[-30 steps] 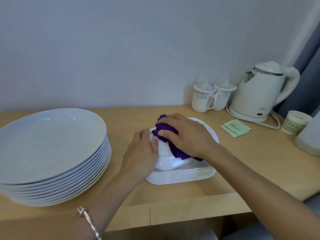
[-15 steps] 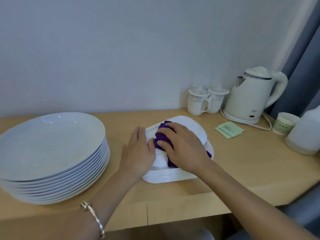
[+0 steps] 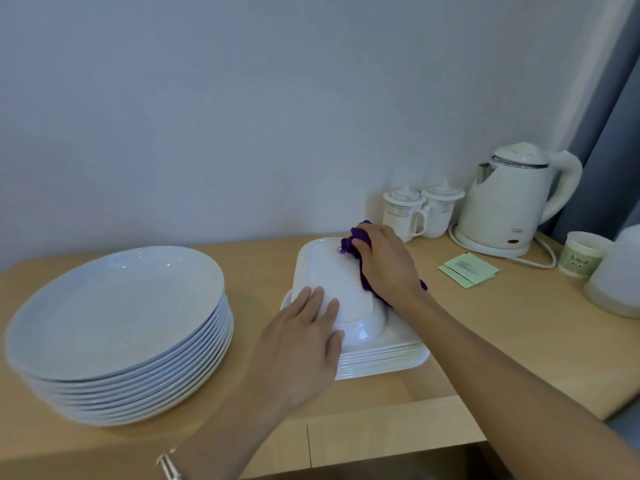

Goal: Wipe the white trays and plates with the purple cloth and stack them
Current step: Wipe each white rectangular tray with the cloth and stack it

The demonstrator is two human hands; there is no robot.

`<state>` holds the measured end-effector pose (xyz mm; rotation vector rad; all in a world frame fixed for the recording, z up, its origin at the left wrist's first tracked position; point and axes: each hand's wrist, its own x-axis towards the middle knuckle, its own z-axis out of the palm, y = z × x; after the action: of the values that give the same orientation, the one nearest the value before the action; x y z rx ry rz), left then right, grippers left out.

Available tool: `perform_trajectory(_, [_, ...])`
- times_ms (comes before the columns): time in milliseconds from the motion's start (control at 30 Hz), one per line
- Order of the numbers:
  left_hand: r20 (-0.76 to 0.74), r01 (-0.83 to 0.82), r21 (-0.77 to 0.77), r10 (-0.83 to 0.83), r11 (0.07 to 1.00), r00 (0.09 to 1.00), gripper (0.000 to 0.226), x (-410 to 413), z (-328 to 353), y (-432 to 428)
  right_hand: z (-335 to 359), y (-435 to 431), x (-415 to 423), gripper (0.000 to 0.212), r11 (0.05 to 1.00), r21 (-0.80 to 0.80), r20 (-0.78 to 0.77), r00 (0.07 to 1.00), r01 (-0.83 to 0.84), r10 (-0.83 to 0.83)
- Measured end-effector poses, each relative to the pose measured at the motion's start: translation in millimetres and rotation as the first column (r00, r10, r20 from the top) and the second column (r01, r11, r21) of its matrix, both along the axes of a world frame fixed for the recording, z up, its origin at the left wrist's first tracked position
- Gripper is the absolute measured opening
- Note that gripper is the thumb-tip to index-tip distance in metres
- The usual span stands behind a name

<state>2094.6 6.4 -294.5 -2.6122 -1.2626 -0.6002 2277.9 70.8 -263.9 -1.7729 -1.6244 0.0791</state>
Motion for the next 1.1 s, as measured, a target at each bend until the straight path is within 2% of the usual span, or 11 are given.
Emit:
perform_trajectory(100, [0.007, -0.009, 0.128, 0.008, 0.992, 1.0, 0.024, 9.7, 6.5, -3.4, 6.8, -13.1, -2.9, 0.027, 0.998, 0.049, -0.122, 0.991, -0.042, 0.048])
perform_trajectory(167, [-0.072, -0.061, 0.109, 0.069, 0.992, 0.995, 0.03, 25.5, 14.0, -8.0, 9.7, -28.5, -3.4, 0.025, 0.995, 0.078, -0.182, 0.98, -0.07, 0.083])
perform_trajectory(333, [-0.03, -0.103, 0.034, 0.104, 0.994, 0.994, 0.037, 70.8, 20.4, -26.1, 1.8, -51.1, 5.5, 0.028, 0.998, -0.05, -0.026, 0.999, -0.041, 0.039])
perform_trajectory(467, [0.24, 0.049, -0.153, -0.012, 0.987, 0.971, 0.037, 58.9, 31.7, -25.0, 1.5, -50.5, 15.9, 0.03, 0.994, -0.077, 0.041, 0.995, -0.083, 0.086])
perform_trajectory(533, [0.425, 0.011, -0.076, 0.023, 0.997, 0.905, 0.036, 40.3, 39.8, -6.3, 2.1, -50.0, 16.5, 0.031, 0.978, -0.094, 0.105, 0.975, -0.186, 0.196])
perform_trajectory(600, [0.482, -0.081, -0.026, 0.084, 0.996, 0.872, 0.027, 24.4, 42.7, 21.8, 4.3, -49.8, 17.4, 0.031, 0.951, -0.111, 0.137, 0.943, -0.29, 0.303])
perform_trajectory(733, [0.282, -0.093, -0.14, 0.129, 0.986, 0.951, 0.043, 8.7, 41.1, 64.8, 14.9, -47.6, 28.6, 0.032, 0.874, -0.217, 0.123, 0.876, -0.436, 0.467])
perform_trajectory(833, [0.003, -0.11, -0.32, 0.117, 0.941, 0.993, 0.056, 1.5, 39.0, 77.4, 16.7, -45.4, 33.9, 0.031, 0.856, -0.244, 0.128, 0.86, -0.455, 0.493])
perform_trajectory(900, [-0.089, -0.122, -0.372, 0.096, 0.92, 0.991, 0.06, -2.3, 34.7, 73.9, 13.8, -43.8, 34.3, 0.031, 0.869, -0.219, 0.115, 0.873, -0.443, 0.474])
perform_trajectory(1033, [-0.136, -0.22, -0.233, 0.192, 0.947, 0.972, 0.106, -6.9, 23.9, 42.1, 13.1, -38.0, 32.5, 0.029, 0.924, -0.181, 0.09, 0.929, -0.338, 0.358])
perform_trajectory(1100, [-0.089, -0.185, -0.115, 0.176, 0.976, 0.98, 0.11, -10.6, 16.8, 29.5, 15.1, -34.5, 32.4, 0.027, 0.948, -0.185, 0.067, 0.959, -0.258, 0.274])
